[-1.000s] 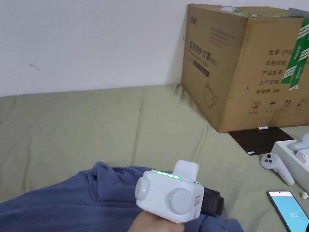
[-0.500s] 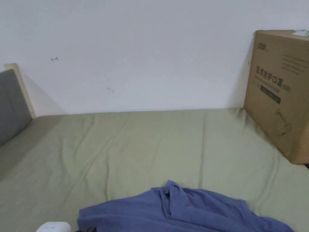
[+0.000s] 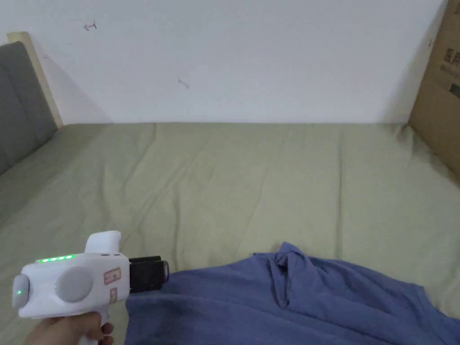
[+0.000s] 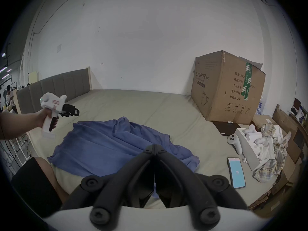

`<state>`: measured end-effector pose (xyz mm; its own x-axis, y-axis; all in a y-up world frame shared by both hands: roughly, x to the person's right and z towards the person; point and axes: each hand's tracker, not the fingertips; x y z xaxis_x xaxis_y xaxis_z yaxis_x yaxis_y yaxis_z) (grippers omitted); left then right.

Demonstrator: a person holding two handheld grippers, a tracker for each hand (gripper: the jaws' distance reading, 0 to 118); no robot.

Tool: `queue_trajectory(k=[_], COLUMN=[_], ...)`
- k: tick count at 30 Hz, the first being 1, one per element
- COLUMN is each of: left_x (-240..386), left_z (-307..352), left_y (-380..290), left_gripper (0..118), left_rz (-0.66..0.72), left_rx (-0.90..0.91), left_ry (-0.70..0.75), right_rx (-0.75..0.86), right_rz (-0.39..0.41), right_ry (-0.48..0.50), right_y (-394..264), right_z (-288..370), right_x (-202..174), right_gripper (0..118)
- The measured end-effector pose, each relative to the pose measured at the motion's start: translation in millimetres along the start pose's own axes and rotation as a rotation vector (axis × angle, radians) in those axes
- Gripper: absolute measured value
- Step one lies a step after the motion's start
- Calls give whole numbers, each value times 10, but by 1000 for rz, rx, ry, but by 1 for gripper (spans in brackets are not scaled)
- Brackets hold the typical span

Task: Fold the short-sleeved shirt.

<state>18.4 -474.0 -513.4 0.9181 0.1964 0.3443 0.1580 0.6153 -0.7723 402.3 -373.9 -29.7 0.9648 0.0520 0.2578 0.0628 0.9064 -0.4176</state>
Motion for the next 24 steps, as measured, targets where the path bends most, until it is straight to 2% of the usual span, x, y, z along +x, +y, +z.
queue_trajectory(k=[3,5,6,7,8,10,15,18,20,21,22,23,24], left_x=[-40,24,142,265,401,513,637,677,684,635,640,655,680], left_z=[-368,-439,-451,-325,-284,-194,40,290,472,541,599,651,686], left_y=[15,-167,-322,-444,-504,-623,-564,-499,-439,-397,-386,-381,-376], left_gripper=[111,89,84,72,58,5,5,5,5,5,5,5,5], left_rz=[2,-37,-90,-187,-267,-260,-231,-228,-204,-190,-191,-197,-206], left_rx=[-60,-115,-136,10,35,21,41,110,165,171,181,189,195], left_ry=[127,131,199,222,226,208,122,89,66,42,42,45,46], right_rx=[-12,-27,-35,-42,-50,-69,-88,-100,-144,-173,-197,-244,-316], right_rz=[16,16,8,-5,-25,-50,-3,-32,-51,-62,-62,-63,-55], right_ry=[-4,-3,-1,3,16,41,14,-29,-108,-106,-99,-109,-122], right_y=[-29,-66,-91,-114,-143,-201,-364,-534,-684,-773,-854,-931,-989], right_z=[-137,-223,-254,-277,-300,-330,-250,-140,-174,-234,-301,-405,-544], right_x=[27,34,33,34,36,39,140,356,524,639,743,850,933], right_gripper=[0,0,0,0,0,0,0,0,0,3,16,39,79])
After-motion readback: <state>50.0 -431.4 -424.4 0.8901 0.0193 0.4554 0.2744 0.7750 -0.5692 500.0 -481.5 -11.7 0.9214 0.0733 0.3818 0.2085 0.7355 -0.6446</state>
